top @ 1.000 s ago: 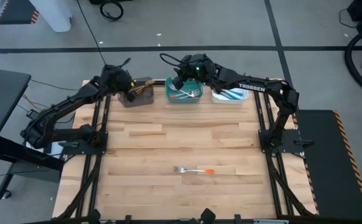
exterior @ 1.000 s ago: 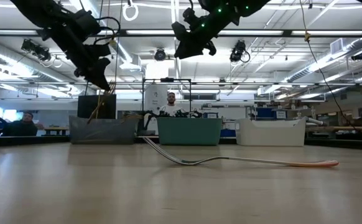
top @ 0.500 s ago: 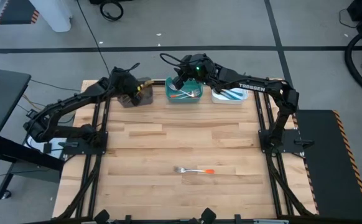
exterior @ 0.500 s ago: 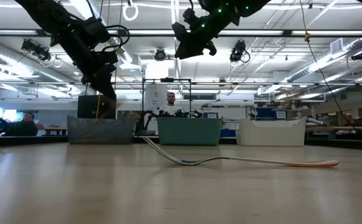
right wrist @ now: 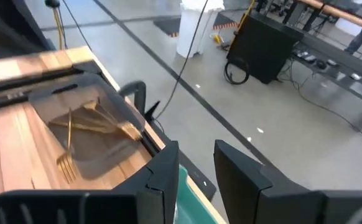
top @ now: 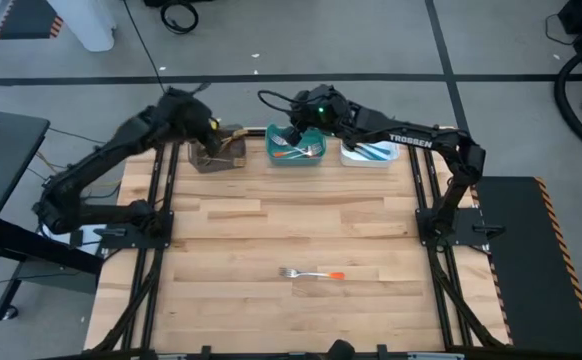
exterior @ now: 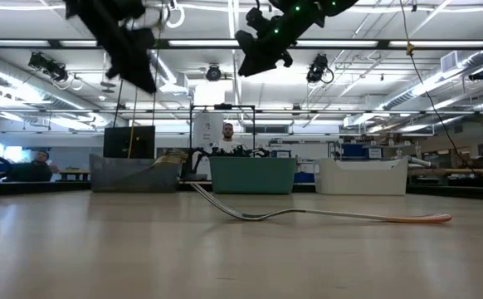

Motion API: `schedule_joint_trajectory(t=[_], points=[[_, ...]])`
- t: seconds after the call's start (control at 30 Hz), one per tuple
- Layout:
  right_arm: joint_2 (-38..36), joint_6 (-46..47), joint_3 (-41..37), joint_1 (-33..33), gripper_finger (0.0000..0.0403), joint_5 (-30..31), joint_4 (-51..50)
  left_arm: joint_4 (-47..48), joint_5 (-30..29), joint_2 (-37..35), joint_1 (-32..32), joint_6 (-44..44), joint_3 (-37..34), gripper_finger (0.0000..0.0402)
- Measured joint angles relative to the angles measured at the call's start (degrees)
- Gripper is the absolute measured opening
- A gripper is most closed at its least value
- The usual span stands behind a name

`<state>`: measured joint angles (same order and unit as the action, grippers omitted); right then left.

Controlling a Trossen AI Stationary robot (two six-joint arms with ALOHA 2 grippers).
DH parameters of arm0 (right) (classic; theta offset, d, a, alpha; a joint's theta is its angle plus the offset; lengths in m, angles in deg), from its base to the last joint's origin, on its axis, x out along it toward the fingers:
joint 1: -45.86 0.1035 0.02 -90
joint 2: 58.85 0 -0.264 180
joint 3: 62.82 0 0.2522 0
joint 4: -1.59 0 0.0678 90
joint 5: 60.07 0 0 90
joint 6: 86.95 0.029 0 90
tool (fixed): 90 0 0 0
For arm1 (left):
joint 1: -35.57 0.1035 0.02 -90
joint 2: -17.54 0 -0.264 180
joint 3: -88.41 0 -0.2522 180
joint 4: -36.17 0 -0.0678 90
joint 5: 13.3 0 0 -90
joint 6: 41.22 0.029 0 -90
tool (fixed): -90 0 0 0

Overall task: Sort silverware by color (type)
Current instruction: Put the orange fork into the blue bin

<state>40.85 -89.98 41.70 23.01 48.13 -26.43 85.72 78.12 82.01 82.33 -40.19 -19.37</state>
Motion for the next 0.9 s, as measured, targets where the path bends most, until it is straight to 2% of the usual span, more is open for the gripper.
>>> schedule_joint_trajectory(t=[0.13, 0.3, 0.53, 0.8, 0.9], points=[[-0.66, 0.07, 0.00, 0.33, 0.0109, 0.13, -3.73, 10.02, 0.44, -1.82, -2.28, 3.29, 10.19, 0.0094], [-1.48, 1.77, 0.00, 1.67, 0.0109, -3.30, -13.88, 16.51, 0.43, -5.49, -4.42, 2.68, 13.62, 0.0094], [-1.57, 7.49, 0.00, 4.72, 0.0109, -13.39, -24.65, 24.25, 1.48, -12.41, -9.58, -7.80, 10.23, 0.0094], [-1.55, 12.69, 0.00, 13.73, 0.0109, -19.67, -25.76, 23.65, 2.84, -22.49, -21.31, -17.81, 0.99, 0.0094], [-1.54, 13.42, 0.00, 18.17, 0.0109, -19.85, -27.95, 21.98, 2.86, -26.02, -25.62, -19.94, -4.14, 0.0094]])
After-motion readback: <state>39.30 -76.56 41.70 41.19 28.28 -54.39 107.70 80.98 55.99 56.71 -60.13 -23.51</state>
